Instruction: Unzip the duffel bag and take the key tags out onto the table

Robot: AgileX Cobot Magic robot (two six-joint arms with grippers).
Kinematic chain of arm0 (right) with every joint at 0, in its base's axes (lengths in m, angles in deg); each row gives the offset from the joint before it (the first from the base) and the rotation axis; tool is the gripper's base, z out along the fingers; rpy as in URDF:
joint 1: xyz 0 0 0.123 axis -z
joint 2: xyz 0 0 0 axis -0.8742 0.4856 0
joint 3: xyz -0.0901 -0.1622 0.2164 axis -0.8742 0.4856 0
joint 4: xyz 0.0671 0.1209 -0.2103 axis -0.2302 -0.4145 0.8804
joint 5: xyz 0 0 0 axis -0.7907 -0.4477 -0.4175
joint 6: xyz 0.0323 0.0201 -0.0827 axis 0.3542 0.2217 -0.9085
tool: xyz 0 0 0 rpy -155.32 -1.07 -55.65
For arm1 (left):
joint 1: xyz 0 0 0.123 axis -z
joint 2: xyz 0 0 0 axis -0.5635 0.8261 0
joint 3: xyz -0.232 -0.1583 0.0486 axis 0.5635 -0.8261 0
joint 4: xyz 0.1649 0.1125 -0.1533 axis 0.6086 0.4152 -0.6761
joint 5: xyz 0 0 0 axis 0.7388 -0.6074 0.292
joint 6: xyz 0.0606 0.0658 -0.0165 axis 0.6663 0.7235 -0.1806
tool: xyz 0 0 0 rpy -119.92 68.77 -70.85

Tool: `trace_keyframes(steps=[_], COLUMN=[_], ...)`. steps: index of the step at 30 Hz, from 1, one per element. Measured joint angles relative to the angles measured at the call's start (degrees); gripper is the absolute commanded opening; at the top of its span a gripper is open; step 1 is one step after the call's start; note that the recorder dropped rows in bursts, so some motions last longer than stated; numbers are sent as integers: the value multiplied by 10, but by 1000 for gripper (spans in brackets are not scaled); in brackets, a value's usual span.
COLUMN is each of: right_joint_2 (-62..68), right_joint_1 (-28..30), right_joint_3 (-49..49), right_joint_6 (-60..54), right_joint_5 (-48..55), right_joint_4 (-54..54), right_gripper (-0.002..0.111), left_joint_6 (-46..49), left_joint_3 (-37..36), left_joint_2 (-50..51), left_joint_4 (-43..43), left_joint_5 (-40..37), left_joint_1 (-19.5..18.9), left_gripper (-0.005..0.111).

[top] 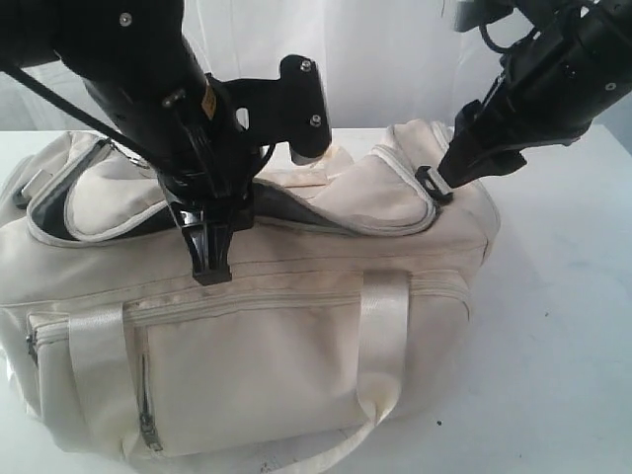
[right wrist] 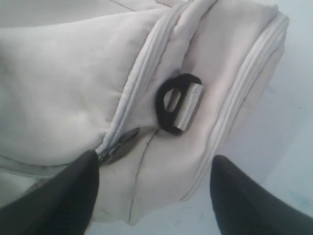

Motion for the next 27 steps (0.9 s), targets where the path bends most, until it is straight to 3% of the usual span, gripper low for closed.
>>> trace_keyframes(steps=[3,7,11,14,20,27], right_joint_2=[0,0,0,2,2,2], right_joint_1=[0,0,0,0,0,0], right_joint_3=[0,0,0,4,35,66], right_joint_6=[-29,-65,-89,-100,-140,-261], right_joint_5=[4,9,19,22,9,-46], right_joint_4=[1,1,1,1,-14,-77], right_gripper=[55,51,50,49,49,49], left_joint_6=[0,-1,-3,-25,-94,-106], left_joint_3=[0,0,0,0,0,0], left_joint_2=[-9,-14,-16,-24,-44,-49], left_joint_4=[18,29,33,50,126,135], left_joint_5=[7,16,23,32,39,39], left_joint_1=[0,0,0,0,0,0], left_gripper=[43,41,25,1,0,0])
